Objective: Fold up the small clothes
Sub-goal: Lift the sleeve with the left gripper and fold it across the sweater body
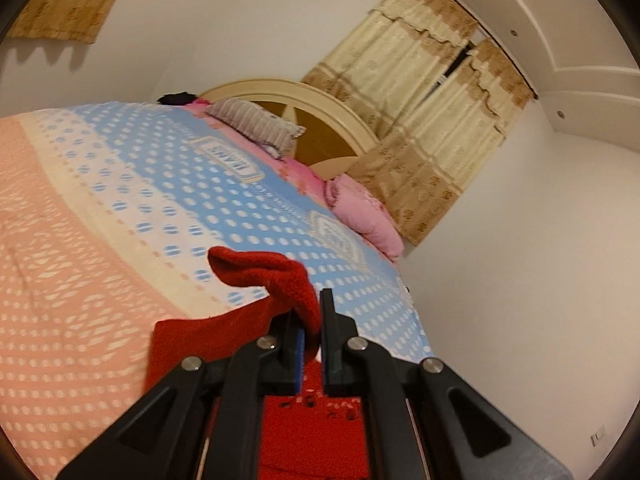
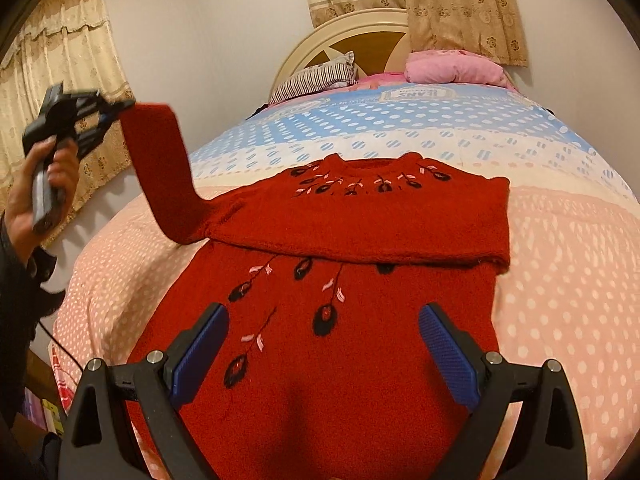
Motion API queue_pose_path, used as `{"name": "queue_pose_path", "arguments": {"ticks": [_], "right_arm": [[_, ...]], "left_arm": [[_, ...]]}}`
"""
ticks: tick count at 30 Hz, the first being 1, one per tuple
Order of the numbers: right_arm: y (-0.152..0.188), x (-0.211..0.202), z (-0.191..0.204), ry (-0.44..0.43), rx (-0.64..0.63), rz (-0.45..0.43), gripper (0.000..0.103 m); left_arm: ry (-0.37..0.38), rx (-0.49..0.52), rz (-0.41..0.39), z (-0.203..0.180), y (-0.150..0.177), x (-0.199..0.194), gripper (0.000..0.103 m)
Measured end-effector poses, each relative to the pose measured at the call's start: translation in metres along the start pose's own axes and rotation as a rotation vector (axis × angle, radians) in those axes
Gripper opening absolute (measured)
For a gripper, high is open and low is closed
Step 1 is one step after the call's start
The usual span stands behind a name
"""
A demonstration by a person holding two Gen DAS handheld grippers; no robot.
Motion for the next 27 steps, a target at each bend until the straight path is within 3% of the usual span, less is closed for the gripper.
{"name": "queue_pose_path", "arguments": {"ticks": [13,19,23,24,25,26,27], "right_arm": [[0.022,-0.011,-0.018,-0.012,0.051,-0.036,0.097],[0.029,-0.016,-0.025,-0.016,0.083,-0.061,0.097],[0.034,-0.015,-0.028,-0.022,0.102,-0.065,0.097],[0.036,-0.014,-0.029,-0.022,0.107,-0.062,0.097],[0.039,-0.013,-0.03,-0.023,0.112,-0.06,0.097],[0.041,-0.011,-0.031,-0.024,0.119,-0.058,0.097],[0.044,-0.009,-0.033,-0.026,0.129,-0.058,0.097]], "left_arm": [[0.079,0.107,0.051,-0.095,0.048,0.022,0.005],[0.098,0.198,0.08,-0.14,0.089,0.036,0.005],[0.078,0.328,0.096,-0.165,0.132,0.053,0.006],[0.074,0.373,0.11,-0.172,0.147,0.058,0.008],[0.063,0.436,0.13,-0.178,0.163,0.064,0.021],[0.036,0.506,0.152,-0.182,0.179,0.07,0.042],[0.01,0.547,0.159,-0.184,0.19,0.071,0.052]]}}
Point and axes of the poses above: each gripper's, at about its wrist camera, not at the fingertips, and x roughly the way its jaws point, z to its left, y to its underside, the point moved 7 cm from there along x, roughly the way its jaws point, and after that the axes turned 13 degrees about -y, right-handed, at the moved point
